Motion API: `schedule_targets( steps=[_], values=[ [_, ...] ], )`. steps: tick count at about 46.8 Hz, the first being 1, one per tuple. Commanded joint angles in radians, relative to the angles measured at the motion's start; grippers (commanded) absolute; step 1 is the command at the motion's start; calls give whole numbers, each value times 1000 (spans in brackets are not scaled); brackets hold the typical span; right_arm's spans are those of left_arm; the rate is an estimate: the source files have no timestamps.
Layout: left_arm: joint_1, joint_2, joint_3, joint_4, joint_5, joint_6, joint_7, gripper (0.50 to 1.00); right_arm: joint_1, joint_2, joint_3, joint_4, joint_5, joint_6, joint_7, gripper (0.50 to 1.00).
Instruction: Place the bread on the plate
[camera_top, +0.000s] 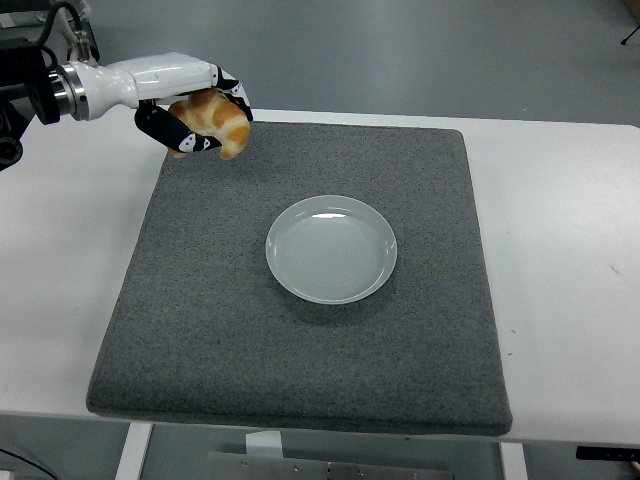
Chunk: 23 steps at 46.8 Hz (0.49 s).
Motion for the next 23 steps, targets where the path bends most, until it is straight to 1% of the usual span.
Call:
schedule_targets(
  steps=[1,8,15,20,23],
  values=[
    [-30,-1,0,-2,-14,-23,0,500,0,0,0,0,0,0,0,930],
    [-67,-26,8,-3,-16,-50,1,500,0,0,0,0,0,0,0,930],
    [-72,-90,14,-3,-14,-59,1,500,0,0,0,0,0,0,0,930],
    [-70,-148,15,-3,-2,-58,1,500,0,0,0,0,0,0,0,930],
    [-70,-181,15,-3,0,-58,17,500,0,0,0,0,0,0,0,932]
  ],
)
